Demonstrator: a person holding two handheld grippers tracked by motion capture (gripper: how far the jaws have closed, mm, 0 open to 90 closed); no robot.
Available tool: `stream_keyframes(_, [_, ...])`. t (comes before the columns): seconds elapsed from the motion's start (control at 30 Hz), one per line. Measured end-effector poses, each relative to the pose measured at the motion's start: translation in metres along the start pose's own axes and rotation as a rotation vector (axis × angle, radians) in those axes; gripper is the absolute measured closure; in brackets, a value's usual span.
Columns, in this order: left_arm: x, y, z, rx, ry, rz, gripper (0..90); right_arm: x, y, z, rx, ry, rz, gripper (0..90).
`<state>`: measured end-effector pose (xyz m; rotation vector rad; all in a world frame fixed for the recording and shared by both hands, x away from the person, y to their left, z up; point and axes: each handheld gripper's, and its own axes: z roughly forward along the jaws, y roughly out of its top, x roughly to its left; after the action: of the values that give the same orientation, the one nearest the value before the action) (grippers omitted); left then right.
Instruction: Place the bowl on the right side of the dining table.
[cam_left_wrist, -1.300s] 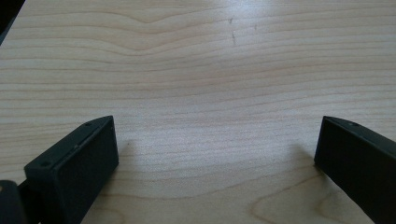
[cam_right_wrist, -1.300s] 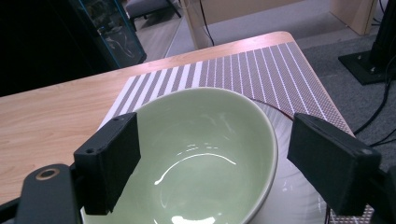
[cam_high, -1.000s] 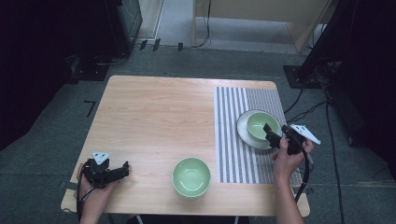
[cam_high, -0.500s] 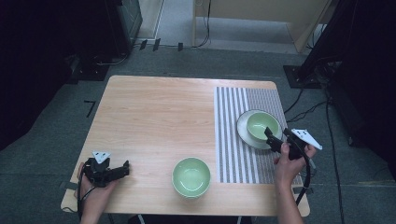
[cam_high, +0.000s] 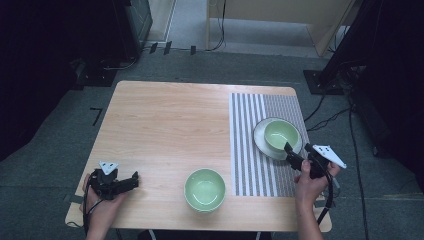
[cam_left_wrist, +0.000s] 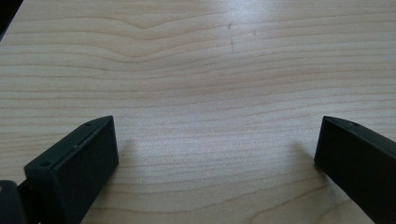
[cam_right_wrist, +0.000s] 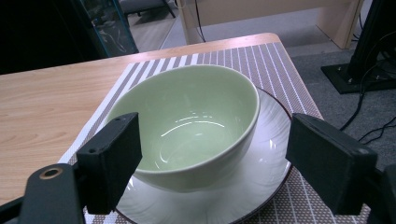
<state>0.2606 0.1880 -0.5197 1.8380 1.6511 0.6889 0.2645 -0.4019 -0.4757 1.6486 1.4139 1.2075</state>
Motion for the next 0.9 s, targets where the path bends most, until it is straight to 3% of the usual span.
stream_keyframes(0.9, [0.000,0.000,0.000,0.000,0.000,-0.001,0.0,-0.007,-0.020,-0.030,0.028,-0.043,-0.006,18.7])
